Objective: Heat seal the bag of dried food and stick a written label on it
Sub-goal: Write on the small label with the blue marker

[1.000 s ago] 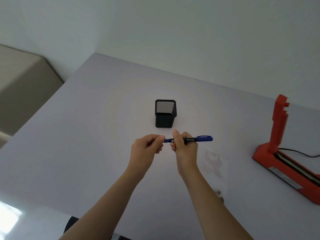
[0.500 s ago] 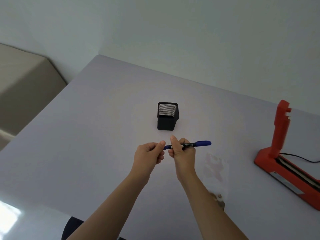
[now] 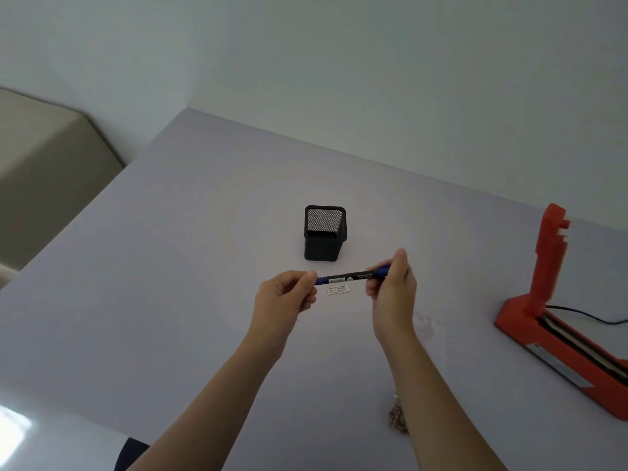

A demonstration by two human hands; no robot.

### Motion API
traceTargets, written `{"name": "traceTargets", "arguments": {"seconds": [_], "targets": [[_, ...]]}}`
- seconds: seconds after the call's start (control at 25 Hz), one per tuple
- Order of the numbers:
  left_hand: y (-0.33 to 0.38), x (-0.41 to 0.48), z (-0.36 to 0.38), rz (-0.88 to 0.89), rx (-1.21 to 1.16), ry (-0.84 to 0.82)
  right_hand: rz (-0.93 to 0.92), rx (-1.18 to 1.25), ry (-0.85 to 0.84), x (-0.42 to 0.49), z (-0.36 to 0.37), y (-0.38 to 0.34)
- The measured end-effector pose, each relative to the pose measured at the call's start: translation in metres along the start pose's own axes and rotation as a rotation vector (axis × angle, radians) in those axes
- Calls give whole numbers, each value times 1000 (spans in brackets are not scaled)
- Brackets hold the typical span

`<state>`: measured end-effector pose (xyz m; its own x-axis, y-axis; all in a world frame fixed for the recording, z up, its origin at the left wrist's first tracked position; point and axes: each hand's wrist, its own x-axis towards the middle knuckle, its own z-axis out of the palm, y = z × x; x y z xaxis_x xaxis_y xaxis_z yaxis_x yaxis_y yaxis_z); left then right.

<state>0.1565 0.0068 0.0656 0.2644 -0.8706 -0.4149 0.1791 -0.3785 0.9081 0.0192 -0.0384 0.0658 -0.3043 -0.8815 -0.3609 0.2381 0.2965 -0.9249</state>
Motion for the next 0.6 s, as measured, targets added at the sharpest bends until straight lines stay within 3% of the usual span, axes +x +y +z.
{"name": "traceTargets", "arguments": {"seconds": [0.24, 0.4, 0.6], "targets": [[9, 5, 17, 59, 95, 41, 30, 193, 131, 3, -5, 7], [11, 8, 18, 32, 77, 40, -14, 141, 116, 8, -6, 10], [26, 56, 5, 223, 529, 132, -158, -83, 18, 44, 3, -16]]}}
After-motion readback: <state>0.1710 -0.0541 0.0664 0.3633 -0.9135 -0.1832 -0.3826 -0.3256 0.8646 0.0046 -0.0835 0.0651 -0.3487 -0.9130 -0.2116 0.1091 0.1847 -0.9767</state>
